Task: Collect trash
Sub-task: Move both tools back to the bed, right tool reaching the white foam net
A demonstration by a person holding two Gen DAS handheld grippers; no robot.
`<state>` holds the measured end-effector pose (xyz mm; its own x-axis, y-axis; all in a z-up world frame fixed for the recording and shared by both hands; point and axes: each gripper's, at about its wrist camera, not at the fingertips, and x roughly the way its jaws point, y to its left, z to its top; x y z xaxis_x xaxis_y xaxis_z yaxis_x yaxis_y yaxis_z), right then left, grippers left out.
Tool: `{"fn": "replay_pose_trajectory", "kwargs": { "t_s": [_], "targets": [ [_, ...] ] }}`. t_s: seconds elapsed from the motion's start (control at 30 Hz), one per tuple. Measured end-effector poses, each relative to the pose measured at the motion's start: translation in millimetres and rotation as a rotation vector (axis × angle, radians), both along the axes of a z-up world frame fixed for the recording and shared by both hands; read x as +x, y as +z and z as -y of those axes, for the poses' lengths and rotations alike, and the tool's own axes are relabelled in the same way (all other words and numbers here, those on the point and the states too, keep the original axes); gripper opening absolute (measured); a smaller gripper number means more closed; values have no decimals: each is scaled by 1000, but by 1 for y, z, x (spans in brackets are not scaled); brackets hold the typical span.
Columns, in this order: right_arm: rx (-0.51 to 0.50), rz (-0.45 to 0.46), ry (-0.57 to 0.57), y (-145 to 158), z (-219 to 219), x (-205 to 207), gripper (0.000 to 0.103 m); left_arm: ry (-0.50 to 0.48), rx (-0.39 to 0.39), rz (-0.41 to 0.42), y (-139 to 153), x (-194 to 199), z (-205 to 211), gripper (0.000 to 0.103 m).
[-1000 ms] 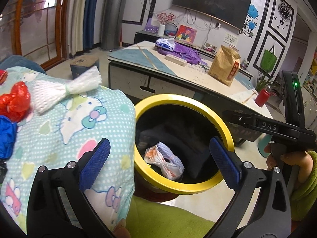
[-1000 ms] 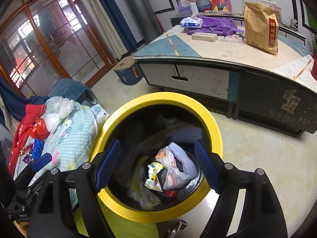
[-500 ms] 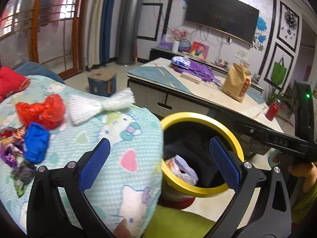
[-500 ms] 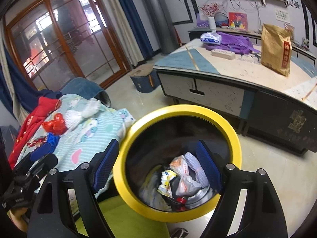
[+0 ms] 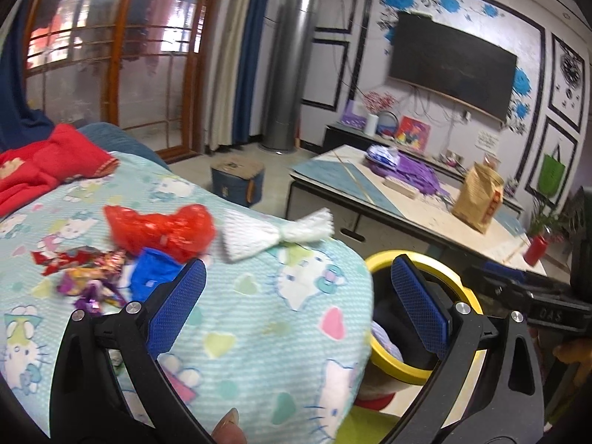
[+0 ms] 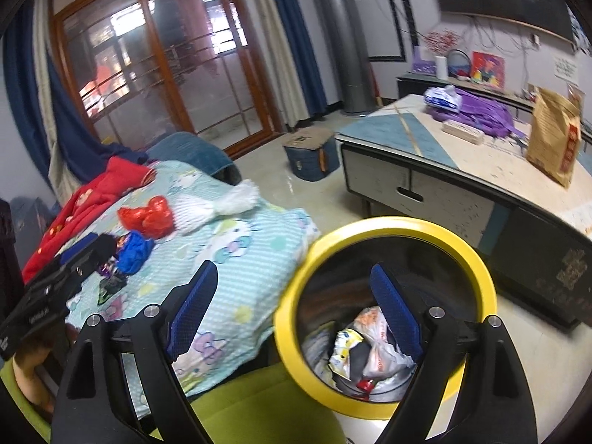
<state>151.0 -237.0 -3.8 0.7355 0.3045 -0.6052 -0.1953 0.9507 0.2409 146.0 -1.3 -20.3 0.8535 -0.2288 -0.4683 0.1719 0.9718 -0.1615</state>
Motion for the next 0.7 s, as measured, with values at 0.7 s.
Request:
{"fn": "replay_pose_trajectory", "kwargs": {
  "t_s": [0.7],
  "targets": [
    [-5,-21,113,3,-90,49,83,332,-45,70,14,-9,-122,92]
  ]
}}
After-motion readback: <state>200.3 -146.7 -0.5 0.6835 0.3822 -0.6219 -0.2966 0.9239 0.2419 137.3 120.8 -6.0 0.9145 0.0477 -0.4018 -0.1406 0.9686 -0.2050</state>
